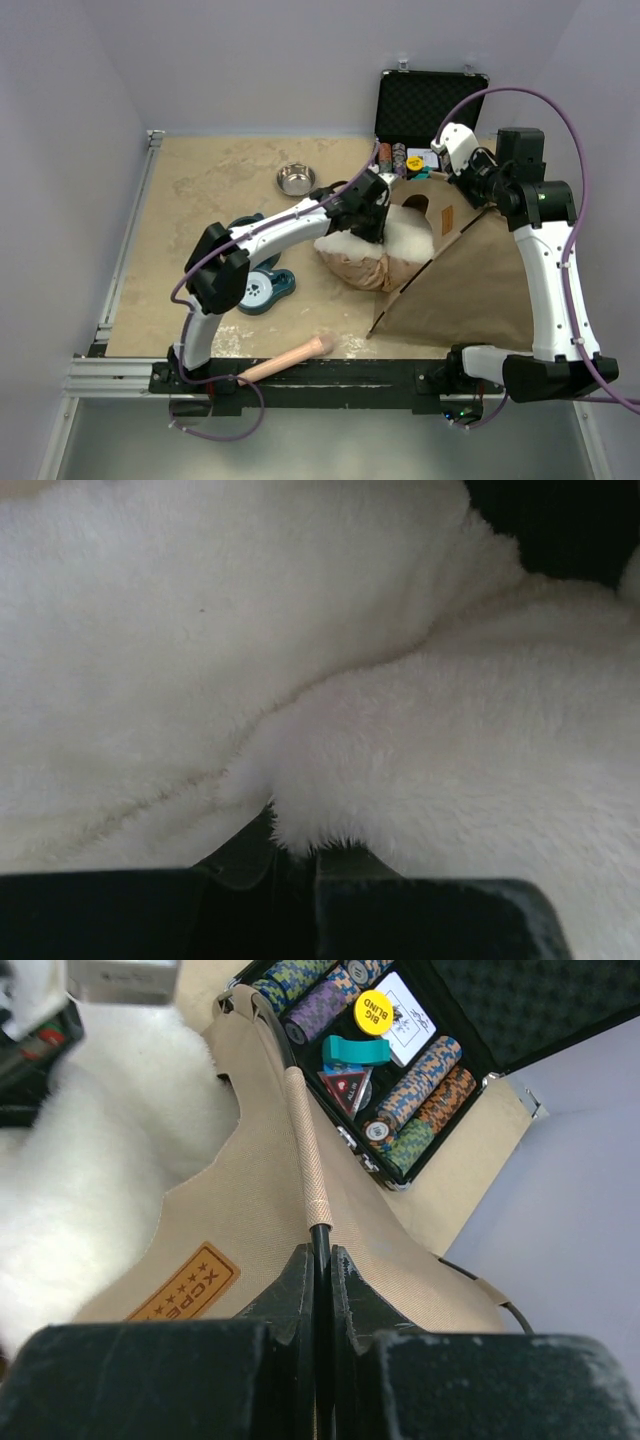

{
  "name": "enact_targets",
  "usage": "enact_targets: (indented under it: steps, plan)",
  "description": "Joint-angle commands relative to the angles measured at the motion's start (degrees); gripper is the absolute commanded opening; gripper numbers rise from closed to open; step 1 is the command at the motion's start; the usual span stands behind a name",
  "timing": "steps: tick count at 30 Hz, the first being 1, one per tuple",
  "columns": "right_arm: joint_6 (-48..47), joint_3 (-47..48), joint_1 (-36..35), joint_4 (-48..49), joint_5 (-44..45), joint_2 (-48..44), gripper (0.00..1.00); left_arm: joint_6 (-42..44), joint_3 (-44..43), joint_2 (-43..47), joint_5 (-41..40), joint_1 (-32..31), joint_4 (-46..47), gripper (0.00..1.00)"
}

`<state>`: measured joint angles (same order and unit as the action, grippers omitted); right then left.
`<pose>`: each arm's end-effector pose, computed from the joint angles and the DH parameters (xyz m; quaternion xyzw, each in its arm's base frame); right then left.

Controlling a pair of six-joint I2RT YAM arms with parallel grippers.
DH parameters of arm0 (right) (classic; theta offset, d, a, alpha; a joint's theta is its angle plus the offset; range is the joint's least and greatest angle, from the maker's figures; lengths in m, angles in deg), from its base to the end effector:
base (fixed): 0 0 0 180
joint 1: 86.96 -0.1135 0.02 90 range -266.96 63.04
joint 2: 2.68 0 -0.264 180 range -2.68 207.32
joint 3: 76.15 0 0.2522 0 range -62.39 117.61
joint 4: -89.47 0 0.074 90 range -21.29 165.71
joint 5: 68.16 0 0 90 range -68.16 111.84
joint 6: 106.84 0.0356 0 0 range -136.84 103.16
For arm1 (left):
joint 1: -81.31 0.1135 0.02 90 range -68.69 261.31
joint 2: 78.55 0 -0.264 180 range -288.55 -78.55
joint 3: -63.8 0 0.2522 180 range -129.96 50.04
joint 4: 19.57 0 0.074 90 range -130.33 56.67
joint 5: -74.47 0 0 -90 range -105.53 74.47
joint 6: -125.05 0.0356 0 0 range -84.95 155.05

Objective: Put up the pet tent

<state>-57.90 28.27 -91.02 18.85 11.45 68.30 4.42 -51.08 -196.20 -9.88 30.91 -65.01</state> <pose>0.2302 0.0228 0.4362 -0.3794 0.8083 -0.0636 0.4458 0.2952 -0.3623 0.2536 0.1775 0.9162 -0.2664 0.2409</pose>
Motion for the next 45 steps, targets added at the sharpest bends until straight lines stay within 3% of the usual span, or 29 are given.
enact_targets:
  steps: [1,2,7,10,12,14,15,17,18,19,25,29,31,33,39,40,45]
  plan:
    - [3.44,1.46,-0.25,-0.88,-4.28,0.47,0.0,-2.86,-6.19,-3.47,-2.61,-1.9,6.53,0.0]
    - [3.44,1.46,-0.25,-0.97,-4.28,0.47,0.0,-2.51,-4.19,-1.99,-2.57,-2.77,9.76,0.0]
    - [3.44,0.32,-0.25,-0.62,-3.5,-0.49,0.0,4.24,21.88,17.41,16.19,-5.15,44.63,0.0]
    - [3.35,-1.0,-0.25,-0.09,-3.23,-1.37,0.0,8.38,34.02,27.7,25.44,-5.16,57.67,0.15]
    - [3.35,-1.79,-0.25,0.17,-3.23,-1.81,0.0,13.21,38.61,32.02,29.75,-5.16,59.63,0.3]
    - [3.09,-2.49,-0.25,0.52,-2.71,-2.33,0.0,16.82,41.0,35.37,31.17,-4.89,56.75,0.67]
    - [3.0,-2.85,-0.25,0.7,-2.53,-2.51,0.0,17.88,41.53,36.95,31.35,-4.46,54.64,0.78]
    - [2.74,-3.55,-0.25,0.7,-2.35,-3.3,0.0,17.54,42.14,39.76,29.6,-2.79,51.21,0.87]
    - [2.65,-3.9,-0.25,0.79,-2.35,-3.57,0.0,17.36,43.19,40.9,29.51,-1.65,50.24,0.97]
    - [2.56,-4.34,-0.25,0.79,-2.35,-3.74,0.0,17.36,43.46,42.4,28.9,-0.77,48.49,0.99]
    - [2.3,-3.82,-0.25,0.61,-2.26,-3.75,0.0,4.72,45.4,44.88,19.93,13.46,34.44,0.99]
    - [2.39,-3.55,-0.25,0.79,-2.61,-3.04,0.0,-0.63,45.05,40.93,12.57,13.92,25.55,0.99]
    - [2.47,-3.2,-0.25,1.14,-2.79,-2.87,0.0,-5.47,43.48,36.28,7.29,13.92,20.46,0.99]
    - [2.47,-2.85,-0.25,1.14,-2.7,-2.25,0.0,-6.11,40.84,29.08,7.09,13.83,15.09,0.99]
    - [2.56,-1.44,-0.25,0.52,-3.32,-1.02,0.0,-6.99,41.62,22.2,10.86,12.07,27.7,0.98]
    - [2.56,-1.44,-0.25,0.61,-3.75,-1.02,0.0,-6.9,41.45,21.59,11.92,11.55,30.42,0.88]
    - [2.56,-1.71,-0.25,0.17,-3.76,-0.23,0.0,-6.82,37.58,19.73,18.77,9.88,42.64,0.23]
